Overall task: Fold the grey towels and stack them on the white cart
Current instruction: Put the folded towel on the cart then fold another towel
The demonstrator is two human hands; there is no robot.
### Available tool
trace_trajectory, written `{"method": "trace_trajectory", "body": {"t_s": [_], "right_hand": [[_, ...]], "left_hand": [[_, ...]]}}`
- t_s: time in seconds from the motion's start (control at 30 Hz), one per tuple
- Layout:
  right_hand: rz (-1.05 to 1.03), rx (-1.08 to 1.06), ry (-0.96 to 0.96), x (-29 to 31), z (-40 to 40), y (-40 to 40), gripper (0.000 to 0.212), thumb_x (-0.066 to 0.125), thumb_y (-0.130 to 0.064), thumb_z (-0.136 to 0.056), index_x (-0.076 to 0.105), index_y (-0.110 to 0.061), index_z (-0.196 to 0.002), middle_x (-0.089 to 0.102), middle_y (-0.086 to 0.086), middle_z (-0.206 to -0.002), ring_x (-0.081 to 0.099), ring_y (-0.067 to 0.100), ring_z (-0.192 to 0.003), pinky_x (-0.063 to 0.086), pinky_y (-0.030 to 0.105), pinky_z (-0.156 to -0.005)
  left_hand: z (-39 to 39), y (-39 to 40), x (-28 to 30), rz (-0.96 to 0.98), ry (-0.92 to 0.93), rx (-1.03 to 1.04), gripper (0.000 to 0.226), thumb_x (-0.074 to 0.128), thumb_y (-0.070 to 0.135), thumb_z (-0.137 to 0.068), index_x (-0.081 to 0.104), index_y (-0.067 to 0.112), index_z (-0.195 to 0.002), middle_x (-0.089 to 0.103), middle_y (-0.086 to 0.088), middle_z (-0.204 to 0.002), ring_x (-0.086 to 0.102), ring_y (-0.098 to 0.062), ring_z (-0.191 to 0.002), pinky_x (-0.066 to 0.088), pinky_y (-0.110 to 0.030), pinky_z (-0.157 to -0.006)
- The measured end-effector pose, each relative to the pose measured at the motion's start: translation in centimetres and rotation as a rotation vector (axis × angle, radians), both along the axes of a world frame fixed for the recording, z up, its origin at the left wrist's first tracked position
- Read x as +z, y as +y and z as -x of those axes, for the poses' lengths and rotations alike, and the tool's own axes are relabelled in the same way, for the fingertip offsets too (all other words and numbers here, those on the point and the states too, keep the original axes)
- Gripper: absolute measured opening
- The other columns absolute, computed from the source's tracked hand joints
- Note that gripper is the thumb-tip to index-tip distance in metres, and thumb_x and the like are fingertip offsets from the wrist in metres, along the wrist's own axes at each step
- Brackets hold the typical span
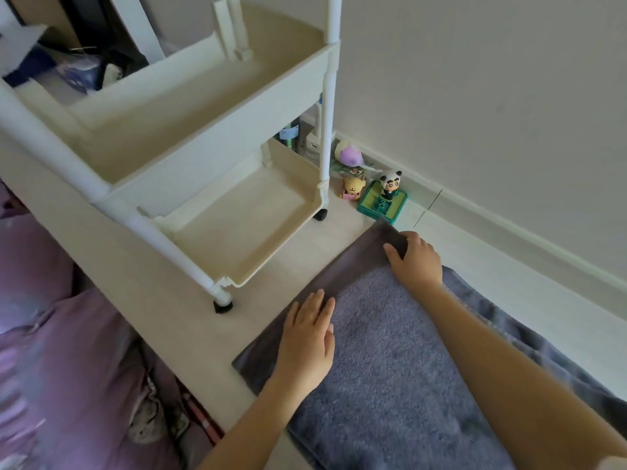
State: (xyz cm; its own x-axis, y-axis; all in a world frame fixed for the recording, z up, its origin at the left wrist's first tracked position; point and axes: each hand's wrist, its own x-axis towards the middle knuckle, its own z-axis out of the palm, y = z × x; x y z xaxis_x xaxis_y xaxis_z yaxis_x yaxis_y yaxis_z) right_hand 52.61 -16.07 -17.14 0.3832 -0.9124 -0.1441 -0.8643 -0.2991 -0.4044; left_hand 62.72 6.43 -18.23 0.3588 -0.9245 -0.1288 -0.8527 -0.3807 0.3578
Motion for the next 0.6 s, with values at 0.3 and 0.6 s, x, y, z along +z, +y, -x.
{"method": "trace_trajectory", "body": {"t_s": [0.3,0.6], "right_hand": [[-0.164,-0.122,0.109,1.3,7.4,0.0,0.048,0.037,-0.057,-0.093,0.053,-0.018,-0.116,0.066,0.01,-0.112,0.06,0.032,-0.098,0.048,0.039,-0.087],[-0.245,-0.16,-0.022,0.6,12.3,0.6,0.045,0.027,-0.044,-0.099,0.058,-0.013,-0.091,0.063,0.01,-0.101,0.057,0.027,-0.092,0.041,0.034,-0.081]], "left_hand": [[1.2,-5.2,2.0,-0.199,-0.129,0.014,0.056,0.026,0.038,-0.099,0.023,0.01,-0.147,0.019,-0.012,-0.156,0.014,-0.026,-0.145,0.011,-0.045,-0.117],[0.1,-15.5,-1.6,-0.119,-0.181,-0.322,0.067,-0.003,0.049,-0.092,-0.003,0.017,-0.151,-0.006,-0.005,-0.159,-0.008,-0.02,-0.146,-0.011,-0.038,-0.114]]}}
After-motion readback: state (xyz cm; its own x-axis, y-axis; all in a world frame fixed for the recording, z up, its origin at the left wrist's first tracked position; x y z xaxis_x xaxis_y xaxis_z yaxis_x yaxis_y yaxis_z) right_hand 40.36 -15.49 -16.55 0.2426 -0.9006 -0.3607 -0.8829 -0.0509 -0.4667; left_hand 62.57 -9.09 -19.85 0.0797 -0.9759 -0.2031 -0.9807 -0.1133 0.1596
